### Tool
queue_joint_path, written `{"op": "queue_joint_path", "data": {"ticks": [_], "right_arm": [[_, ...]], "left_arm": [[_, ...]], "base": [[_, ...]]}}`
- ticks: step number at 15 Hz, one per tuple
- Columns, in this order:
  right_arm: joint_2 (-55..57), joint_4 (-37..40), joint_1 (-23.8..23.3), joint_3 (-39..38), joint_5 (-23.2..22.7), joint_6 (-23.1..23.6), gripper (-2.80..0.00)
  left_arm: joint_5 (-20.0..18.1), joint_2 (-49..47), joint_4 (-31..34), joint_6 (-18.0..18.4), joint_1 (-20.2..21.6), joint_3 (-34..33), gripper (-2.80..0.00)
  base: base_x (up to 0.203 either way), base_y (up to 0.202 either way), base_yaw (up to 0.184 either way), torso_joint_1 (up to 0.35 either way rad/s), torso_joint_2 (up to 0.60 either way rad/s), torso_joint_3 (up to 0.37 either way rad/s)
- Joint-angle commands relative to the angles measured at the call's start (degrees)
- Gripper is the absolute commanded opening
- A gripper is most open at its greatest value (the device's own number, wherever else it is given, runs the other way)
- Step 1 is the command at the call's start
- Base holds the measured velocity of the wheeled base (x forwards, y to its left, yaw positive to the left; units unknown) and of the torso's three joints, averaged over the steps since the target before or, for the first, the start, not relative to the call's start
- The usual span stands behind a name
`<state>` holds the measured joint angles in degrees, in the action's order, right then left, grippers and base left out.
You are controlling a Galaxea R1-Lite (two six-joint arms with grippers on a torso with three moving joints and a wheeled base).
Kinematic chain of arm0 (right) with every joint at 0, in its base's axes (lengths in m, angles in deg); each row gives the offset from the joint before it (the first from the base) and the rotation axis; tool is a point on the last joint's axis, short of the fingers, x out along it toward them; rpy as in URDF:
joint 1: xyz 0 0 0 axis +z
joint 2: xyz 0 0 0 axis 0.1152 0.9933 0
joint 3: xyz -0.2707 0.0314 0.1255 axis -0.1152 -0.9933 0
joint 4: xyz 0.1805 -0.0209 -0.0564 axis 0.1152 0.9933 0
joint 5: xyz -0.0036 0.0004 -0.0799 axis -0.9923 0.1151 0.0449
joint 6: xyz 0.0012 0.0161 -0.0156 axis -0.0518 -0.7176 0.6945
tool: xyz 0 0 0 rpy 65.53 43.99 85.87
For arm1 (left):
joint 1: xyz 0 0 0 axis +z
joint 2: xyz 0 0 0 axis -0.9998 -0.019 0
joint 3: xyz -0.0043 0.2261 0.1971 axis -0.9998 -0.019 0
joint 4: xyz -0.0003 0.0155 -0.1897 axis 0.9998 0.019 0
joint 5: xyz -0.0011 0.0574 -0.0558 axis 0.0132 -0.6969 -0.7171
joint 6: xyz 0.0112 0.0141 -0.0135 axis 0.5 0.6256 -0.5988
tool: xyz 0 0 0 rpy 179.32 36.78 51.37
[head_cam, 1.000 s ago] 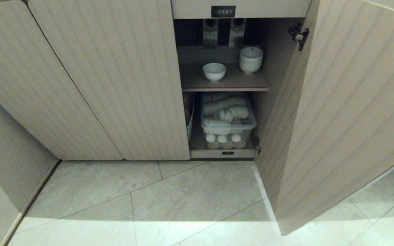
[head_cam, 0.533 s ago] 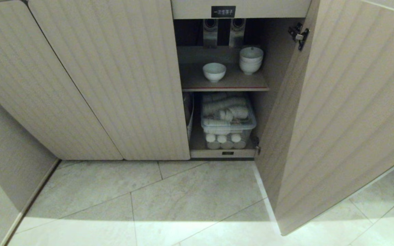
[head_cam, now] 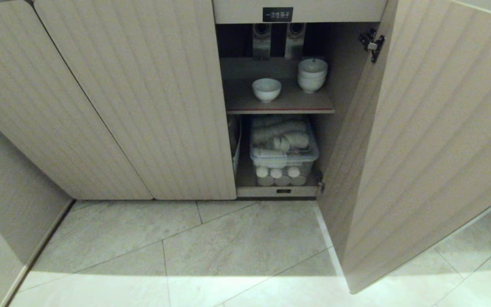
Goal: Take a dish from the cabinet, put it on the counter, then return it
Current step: Take the bowl from the cabinet
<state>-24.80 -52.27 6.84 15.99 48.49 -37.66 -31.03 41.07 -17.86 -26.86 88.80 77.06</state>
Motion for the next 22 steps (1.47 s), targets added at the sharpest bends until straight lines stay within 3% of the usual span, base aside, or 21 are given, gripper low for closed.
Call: {"op": "queue_joint_path", "data": {"ticks": [1, 4, 17, 22], "right_arm": [[0.07, -0.05, 0.04, -0.02, 0.02, -0.05, -2.8], [0.07, -0.05, -0.04, 0.06, 0.02, -0.05, -2.8], [0.07, -0.05, 0.04, 0.01, 0.02, -0.05, -2.8], [0.07, -0.05, 0.04, -0.02, 0.02, -0.05, -2.8]], "left_arm": [[-0.1, 0.0, -0.01, -0.12, 0.02, -0.01, -2.8], [-0.11, 0.0, 0.07, -0.13, 0.02, -0.01, -2.8], [-0.09, 0.0, -0.04, -0.07, 0.09, -0.01, -2.8], [-0.03, 0.0, -0.05, -0.13, 0.07, -0.01, -2.8]], "base": [[0.0, 0.0, 0.0, 0.0, 0.0, 0.0], [0.002, 0.079, 0.001, 0.001, 0.0, 0.0], [0.0, 0.193, -0.001, 0.003, 0.0, 0.003], [0.0, 0.022, 0.0, 0.0, 0.0, 0.001]]}}
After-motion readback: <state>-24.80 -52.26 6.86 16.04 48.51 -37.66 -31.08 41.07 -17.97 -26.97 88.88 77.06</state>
